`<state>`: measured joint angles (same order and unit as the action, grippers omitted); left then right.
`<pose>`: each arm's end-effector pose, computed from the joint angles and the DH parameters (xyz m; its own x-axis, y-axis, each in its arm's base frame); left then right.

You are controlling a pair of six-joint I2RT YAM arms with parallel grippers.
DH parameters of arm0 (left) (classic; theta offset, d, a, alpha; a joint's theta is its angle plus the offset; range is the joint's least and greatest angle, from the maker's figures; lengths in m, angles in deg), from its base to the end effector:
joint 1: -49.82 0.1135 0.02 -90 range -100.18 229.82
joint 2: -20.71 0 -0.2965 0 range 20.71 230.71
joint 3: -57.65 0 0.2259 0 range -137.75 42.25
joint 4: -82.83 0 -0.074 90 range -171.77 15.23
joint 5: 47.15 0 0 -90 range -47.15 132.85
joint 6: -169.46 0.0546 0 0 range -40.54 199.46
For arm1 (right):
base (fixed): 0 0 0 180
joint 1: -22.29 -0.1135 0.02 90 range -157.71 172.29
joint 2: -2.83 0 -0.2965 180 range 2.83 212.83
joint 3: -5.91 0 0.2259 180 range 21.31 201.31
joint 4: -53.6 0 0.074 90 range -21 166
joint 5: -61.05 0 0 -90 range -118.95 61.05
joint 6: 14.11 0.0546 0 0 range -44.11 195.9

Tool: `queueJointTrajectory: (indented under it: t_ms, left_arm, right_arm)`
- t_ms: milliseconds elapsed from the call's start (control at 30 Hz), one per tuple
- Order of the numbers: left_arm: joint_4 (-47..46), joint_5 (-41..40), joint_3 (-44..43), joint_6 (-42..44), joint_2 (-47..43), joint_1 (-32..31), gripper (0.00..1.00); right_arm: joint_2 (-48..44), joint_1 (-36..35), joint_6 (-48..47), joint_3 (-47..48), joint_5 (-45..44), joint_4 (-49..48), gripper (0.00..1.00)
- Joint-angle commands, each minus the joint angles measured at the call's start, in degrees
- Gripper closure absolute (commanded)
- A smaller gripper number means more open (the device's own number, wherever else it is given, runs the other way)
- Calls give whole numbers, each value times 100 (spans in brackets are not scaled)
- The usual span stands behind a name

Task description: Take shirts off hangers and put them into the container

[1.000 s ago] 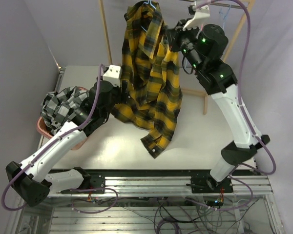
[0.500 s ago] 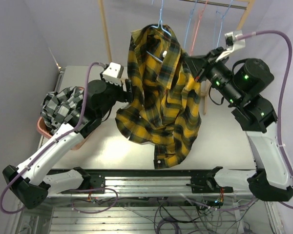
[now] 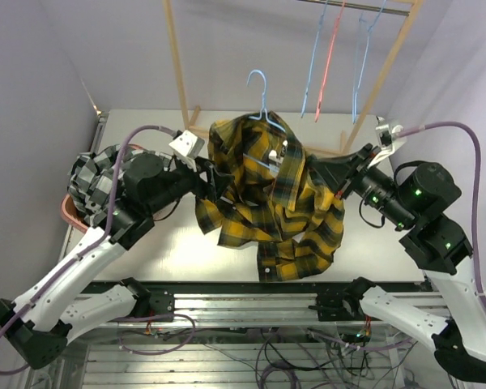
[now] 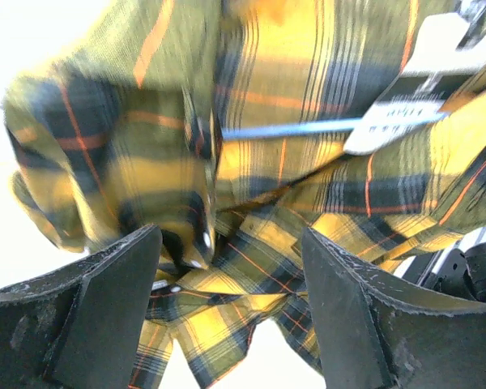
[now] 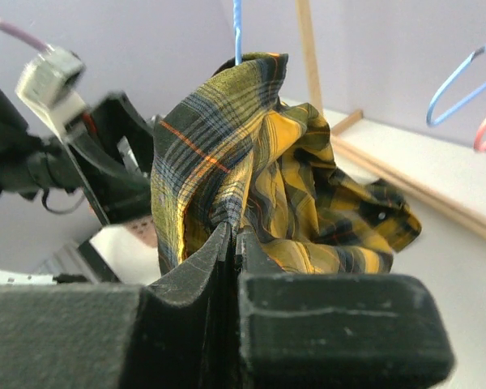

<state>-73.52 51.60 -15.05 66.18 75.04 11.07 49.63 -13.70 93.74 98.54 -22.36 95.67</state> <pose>0.1421 -0.1247 0.4138 -0.2391 -0.0992 -0.9659 0.7006 0.6711 -0.2424 0.0792 0.0652 0.5001 -0.1568 0.2624 -0.9521 -0.6601 0.6892 0.2987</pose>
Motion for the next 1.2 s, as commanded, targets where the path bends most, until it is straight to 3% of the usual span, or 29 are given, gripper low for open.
queueJointTrajectory:
  t_ms: [0, 300, 433, 967, 1167]
  left_arm:
    - [536, -163, -557, 559, -400, -21, 20]
    - [1638, -793, -1329, 1516, -186, -20, 24]
    - [1834, -997, -1273, 1755, -39, -19, 26]
    - [889, -772, -638, 1684, 166, -23, 26]
    - [277, -945, -249, 1625, 74, -27, 41]
  right_arm:
    - [-409, 2, 288, -313, 296, -18, 100]
    - [-521, 4, 490, -359, 750, -1, 100]
    - [-540, 2, 509, -201, 894, 79, 100]
    - [-561, 4, 1083, -282, 2081, -248, 100]
    - [-557, -1, 1330, -294, 2319, -346, 100]
